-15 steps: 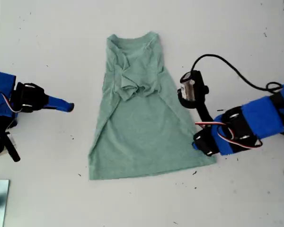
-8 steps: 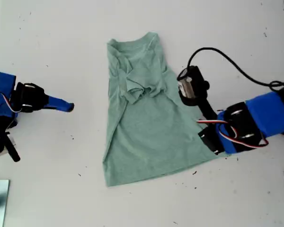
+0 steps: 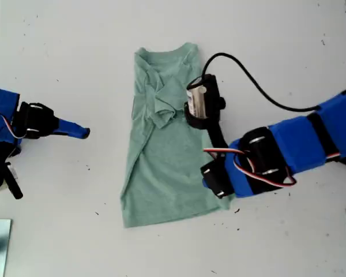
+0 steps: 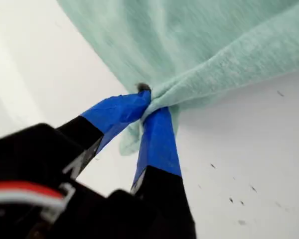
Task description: Fold t shirt
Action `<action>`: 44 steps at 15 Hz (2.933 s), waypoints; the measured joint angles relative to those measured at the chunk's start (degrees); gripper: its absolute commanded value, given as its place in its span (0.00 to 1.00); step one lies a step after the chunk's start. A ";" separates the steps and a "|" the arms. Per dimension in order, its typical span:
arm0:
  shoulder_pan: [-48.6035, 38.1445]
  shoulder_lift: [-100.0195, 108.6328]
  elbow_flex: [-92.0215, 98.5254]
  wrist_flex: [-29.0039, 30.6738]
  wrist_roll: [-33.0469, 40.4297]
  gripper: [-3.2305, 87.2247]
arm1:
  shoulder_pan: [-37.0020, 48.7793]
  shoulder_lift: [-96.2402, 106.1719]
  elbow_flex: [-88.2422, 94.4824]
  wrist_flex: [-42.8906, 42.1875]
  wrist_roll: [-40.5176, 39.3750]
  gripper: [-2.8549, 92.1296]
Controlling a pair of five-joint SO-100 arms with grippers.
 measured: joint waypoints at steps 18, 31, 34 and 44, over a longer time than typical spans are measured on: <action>1.32 0.00 0.00 0.62 -2.20 0.03 | 10.99 35.86 42.45 2.37 -14.59 0.07; 23.55 -90.53 -85.25 30.41 -24.52 0.03 | 22.68 72.69 77.61 -1.85 -19.34 0.06; 23.91 -109.95 -104.41 31.38 -21.71 0.03 | 22.76 77.52 79.19 -1.85 -19.51 0.06; 21.53 -115.58 -98.70 21.53 -14.15 0.33 | 22.68 78.31 80.51 -1.85 -19.60 0.06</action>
